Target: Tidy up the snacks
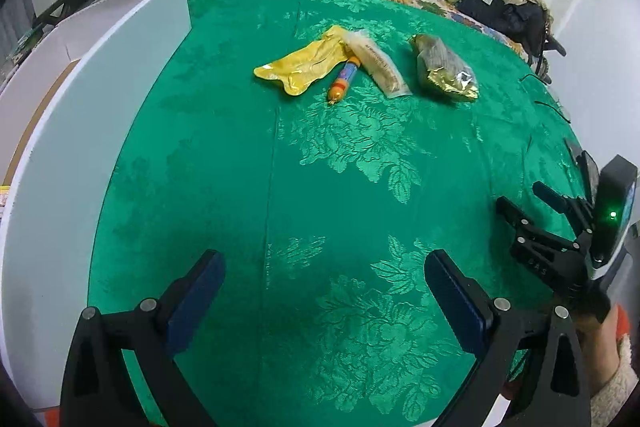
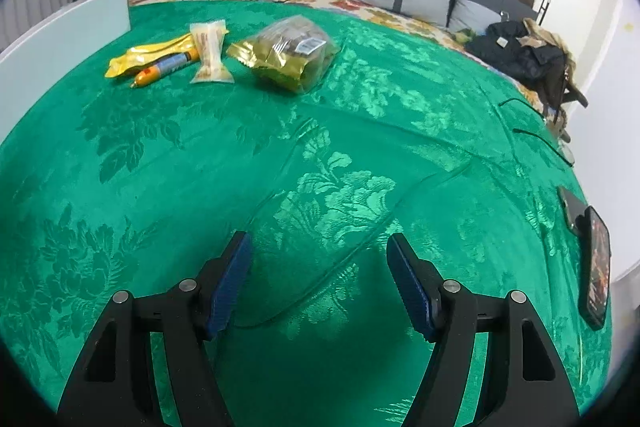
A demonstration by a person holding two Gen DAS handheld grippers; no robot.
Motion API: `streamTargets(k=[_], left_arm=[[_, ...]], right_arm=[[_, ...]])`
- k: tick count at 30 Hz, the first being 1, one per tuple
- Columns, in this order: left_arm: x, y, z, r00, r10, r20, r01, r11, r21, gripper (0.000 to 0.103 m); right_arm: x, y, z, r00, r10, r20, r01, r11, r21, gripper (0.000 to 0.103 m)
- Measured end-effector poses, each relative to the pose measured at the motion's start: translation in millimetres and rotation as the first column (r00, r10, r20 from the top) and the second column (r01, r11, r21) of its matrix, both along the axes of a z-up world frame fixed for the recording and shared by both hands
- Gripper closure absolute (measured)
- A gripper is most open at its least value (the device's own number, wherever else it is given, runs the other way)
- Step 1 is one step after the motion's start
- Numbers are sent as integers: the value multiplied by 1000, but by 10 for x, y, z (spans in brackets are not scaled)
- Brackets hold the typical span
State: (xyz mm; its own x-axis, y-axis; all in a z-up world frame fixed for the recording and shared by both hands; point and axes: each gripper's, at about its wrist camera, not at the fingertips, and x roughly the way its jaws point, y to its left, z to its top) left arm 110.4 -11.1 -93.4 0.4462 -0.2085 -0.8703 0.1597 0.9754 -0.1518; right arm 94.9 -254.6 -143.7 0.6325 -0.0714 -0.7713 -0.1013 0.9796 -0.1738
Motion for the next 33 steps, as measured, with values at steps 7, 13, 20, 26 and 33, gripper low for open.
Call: streamTargets(k=[7,13,20,26,33], left_arm=[[68,49,-121,1000,10,-21,-10,1000,8,4],[152,100,-140,1000,5,-24,-4,1000,31,4],[532,301,12,999,42,12,-42,999,34,4],[1099,191,131,999,-15,45,12,998,70,4],[1766,-186,92,989,-135,55,125,980,155,4]], right_arm=[[15,-32,-10,1000,-9,-7,9,1000,23,24],[40,-151,-29,999,-32,-35,35,994,99,20],[46,-216,-43,997,-55,-54,62,987,146,16],[45,-210,-41,997,-55,-54,62,987,147,16],[48,-215,-42,997,-54,-54,62,987,147,16]])
